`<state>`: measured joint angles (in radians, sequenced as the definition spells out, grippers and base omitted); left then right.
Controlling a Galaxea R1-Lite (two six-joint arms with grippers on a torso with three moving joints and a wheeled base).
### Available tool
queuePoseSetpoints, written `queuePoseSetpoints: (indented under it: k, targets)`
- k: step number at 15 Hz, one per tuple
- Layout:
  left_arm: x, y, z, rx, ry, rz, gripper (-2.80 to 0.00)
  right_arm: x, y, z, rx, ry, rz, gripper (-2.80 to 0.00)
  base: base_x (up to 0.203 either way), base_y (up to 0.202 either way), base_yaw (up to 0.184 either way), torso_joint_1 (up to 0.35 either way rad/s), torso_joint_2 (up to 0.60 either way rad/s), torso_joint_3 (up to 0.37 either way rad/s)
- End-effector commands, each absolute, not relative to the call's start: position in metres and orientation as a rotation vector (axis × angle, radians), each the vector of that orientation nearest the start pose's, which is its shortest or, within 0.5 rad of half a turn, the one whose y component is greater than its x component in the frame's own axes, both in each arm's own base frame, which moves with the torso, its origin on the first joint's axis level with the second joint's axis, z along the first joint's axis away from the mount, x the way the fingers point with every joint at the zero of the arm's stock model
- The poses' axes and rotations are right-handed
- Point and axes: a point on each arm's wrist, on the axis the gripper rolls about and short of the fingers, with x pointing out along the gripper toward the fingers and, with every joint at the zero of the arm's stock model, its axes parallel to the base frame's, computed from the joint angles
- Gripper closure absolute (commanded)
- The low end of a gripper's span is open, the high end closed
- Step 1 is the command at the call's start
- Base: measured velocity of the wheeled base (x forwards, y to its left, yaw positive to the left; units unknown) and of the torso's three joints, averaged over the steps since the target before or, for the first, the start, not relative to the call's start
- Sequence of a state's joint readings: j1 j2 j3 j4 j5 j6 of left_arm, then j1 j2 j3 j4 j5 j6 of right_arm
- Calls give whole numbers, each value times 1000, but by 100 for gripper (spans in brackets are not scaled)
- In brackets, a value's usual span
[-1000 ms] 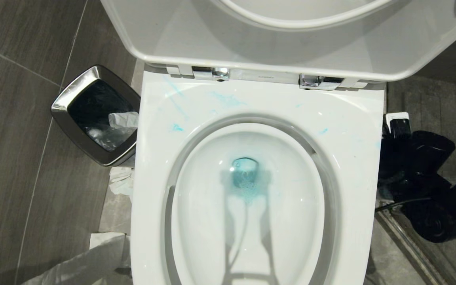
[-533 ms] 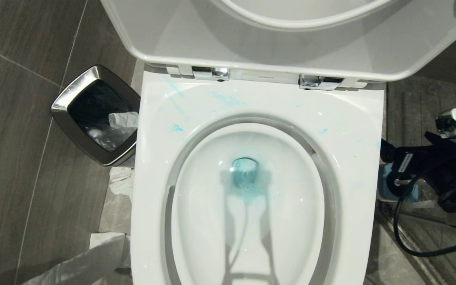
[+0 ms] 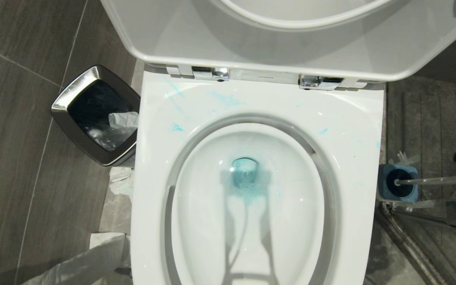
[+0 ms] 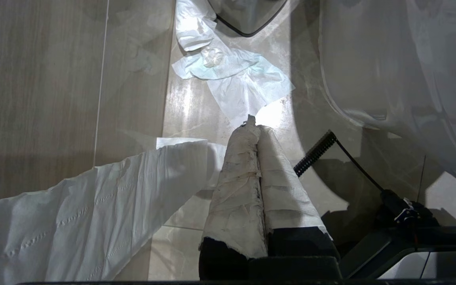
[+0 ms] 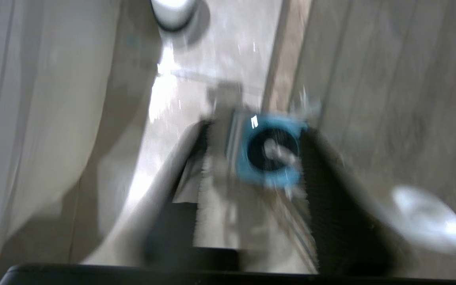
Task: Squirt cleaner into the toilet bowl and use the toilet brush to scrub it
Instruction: Scrub the toilet bowl
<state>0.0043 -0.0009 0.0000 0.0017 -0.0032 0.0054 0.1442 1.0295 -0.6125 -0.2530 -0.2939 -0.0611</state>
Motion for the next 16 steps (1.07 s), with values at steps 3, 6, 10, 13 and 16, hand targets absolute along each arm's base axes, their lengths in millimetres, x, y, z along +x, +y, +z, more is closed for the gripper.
queuePoseSetpoints:
  k: [3, 6, 10, 13, 16]
  targets:
    - [-23, 0, 75, 6, 3, 2, 0, 115, 9, 244, -76, 272, -179, 0, 0, 0, 0, 0, 0, 0]
    - [-23, 0, 75, 6, 3, 2, 0, 118, 10, 227, -83, 354, -177, 0, 0, 0, 0, 0, 0, 0]
    - [-23, 0, 75, 6, 3, 2, 0, 100, 0, 210, -23, 377, -4, 0, 0, 0, 0, 0, 0, 0]
    - [-23, 0, 75, 6, 3, 2, 0, 80, -11, 182, -18, 417, 28, 0, 0, 0, 0, 0, 0, 0]
    - [-23, 0, 75, 6, 3, 2, 0, 64, -14, 152, -76, 477, -15, 0, 0, 0, 0, 0, 0, 0]
